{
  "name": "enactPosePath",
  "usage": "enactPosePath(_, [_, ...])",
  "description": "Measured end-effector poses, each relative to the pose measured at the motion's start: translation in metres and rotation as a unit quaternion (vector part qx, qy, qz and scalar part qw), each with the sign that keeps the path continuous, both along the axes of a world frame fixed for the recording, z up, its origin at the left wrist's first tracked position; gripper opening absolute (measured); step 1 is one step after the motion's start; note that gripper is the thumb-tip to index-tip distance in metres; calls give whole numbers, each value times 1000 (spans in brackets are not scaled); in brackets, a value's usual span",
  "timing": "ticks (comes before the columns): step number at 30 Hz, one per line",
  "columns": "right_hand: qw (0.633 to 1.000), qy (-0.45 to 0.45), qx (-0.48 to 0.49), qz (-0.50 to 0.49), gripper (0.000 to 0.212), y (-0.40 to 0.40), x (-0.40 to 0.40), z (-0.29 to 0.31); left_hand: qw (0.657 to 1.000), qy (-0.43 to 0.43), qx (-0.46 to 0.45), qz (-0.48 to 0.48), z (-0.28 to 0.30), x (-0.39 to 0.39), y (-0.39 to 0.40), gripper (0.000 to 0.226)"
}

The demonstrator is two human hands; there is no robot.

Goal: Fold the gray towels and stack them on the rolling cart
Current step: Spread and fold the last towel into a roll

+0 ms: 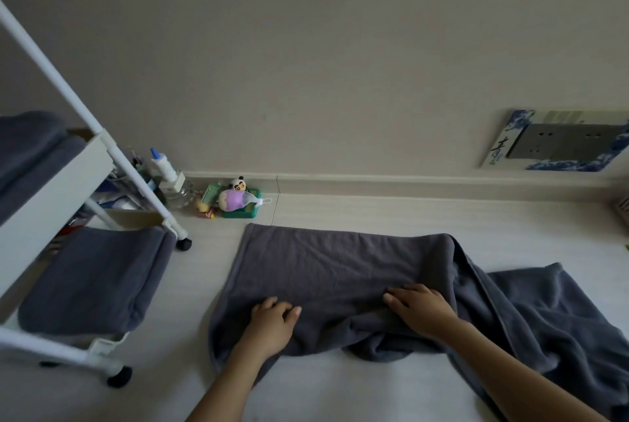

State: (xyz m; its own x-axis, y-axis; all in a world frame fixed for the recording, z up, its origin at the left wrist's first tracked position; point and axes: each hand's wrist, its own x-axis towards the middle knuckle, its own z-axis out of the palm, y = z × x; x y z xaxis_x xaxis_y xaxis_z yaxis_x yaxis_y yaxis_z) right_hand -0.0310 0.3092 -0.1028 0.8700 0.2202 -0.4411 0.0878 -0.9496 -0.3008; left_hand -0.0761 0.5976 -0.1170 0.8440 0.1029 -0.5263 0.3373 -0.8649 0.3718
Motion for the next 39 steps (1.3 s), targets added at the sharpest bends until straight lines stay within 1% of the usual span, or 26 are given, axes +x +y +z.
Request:
enactPosePath(1, [1000,0,2,-5,89,2,-4,2,1000,5,0,-3,1,-1,1,49])
enactPosePath(3, [1000,-4,6,-4,115,2,-11,2,1000,17,2,-6,4,-4,3,49])
enactPosePath(4, [1000,-2,4,-9,116,2,-15,0,1000,23,5,-8,6,-6,4,50])
enactPosePath(6, [1000,10,6,-5,89,3,-24,-2,999,43,19,-9,10,-10,3,53])
enactPosePath(7, [1000,16,19,2,88,4,-27,-1,998,49,31,-13,12,-10,0,57])
enactPosePath(9, [999,24,37,23,108,8,-36,0,998,46,45,-25,17,-9,-11,61])
enactPosePath(10, [999,13,48,19,107,9,-42,1,998,36,37,-33,18,-8,-19,59])
enactPosePath(12, [996,-46,71,-12,87,5,-53,2,998,12,2,-58,18,-6,-38,54])
enactPosePath(14, [988,-111,96,-57,89,-6,-63,3,997,-8,-25,-73,19,0,-58,50])
enactPosePath(15, [980,-142,108,-91,85,-17,-68,3,996,-12,-36,-83,20,4,-72,50])
enactPosePath(17, [954,-236,114,-146,60,-35,-77,1,994,-15,-66,-88,24,12,-94,48])
enactPosePath(19, [931,-291,95,-201,44,-58,-86,-2,990,-16,-91,-103,26,20,-122,46])
enactPosePath(22, [915,-285,92,-269,20,-92,-98,-13,984,-33,-113,-130,28,30,-164,42])
enactPosePath(23, [914,-274,87,-286,18,-105,-103,-18,982,-42,-117,-142,28,34,-182,40])
enactPosePath(25, [917,-269,67,-286,23,-120,-111,-23,978,-58,-128,-157,29,38,-206,37])
enactPosePath(28, [923,-275,50,-266,39,-143,-121,-24,963,-108,-167,-182,27,42,-243,28])
enactPosePath(31, [928,-249,89,-262,44,-167,-123,-26,949,-160,-171,-210,27,47,-282,21])
enactPosePath(33, [917,-231,130,-298,36,-177,-121,-23,937,-178,-174,-245,28,49,-299,25])
enactPosePath(35, [898,-221,168,-343,19,-185,-116,-17,921,-173,-192,-293,27,52,-312,32])
enactPosePath(36, [892,-224,180,-348,13,-189,-113,-15,913,-159,-193,-323,28,54,-320,33])
enactPosePath(39, [886,-219,222,-344,8,-198,-105,-7,894,-82,-167,-407,33,58,-339,39])
